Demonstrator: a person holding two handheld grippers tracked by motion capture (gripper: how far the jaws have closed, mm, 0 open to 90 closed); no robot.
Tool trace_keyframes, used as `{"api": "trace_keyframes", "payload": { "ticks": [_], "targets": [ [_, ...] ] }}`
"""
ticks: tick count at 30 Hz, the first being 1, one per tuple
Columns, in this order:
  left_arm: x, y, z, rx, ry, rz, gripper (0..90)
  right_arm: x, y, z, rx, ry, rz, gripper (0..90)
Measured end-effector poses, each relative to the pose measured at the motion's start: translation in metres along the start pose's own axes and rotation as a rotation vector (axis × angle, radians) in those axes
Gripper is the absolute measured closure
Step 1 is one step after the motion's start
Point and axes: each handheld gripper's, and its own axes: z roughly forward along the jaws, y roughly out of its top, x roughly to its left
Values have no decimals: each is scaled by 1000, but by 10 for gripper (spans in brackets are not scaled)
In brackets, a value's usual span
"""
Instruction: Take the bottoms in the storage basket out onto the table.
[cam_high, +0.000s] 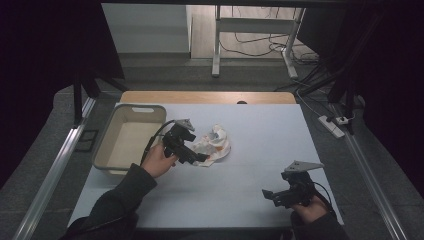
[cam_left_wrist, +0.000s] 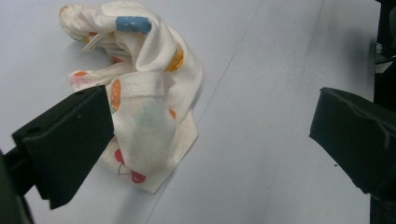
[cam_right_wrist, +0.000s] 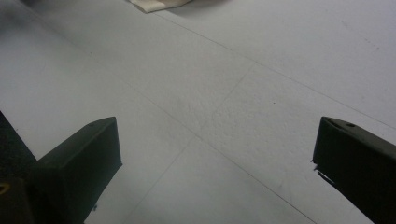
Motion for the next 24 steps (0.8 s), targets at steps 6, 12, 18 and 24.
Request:
{"api": "trace_keyframes", "payload": {
  "ticks": [6, 12, 18, 24],
  "targets": [
    [-2, -2, -5, -15, -3, -8, 0, 0, 0, 0, -2, -1, -1, 10],
    [-2, -6, -9, -19, -3, -15, 0, 0, 0, 0, -2, 0, -2, 10],
    [-2, -9, -12, -18, -3, -20, 0, 1, 0, 0, -2, -1, -2, 10],
    [-2, -12, -16, -26, -6, -32, 0, 1, 0, 0, -1, 0, -5, 10]
  ]
}}
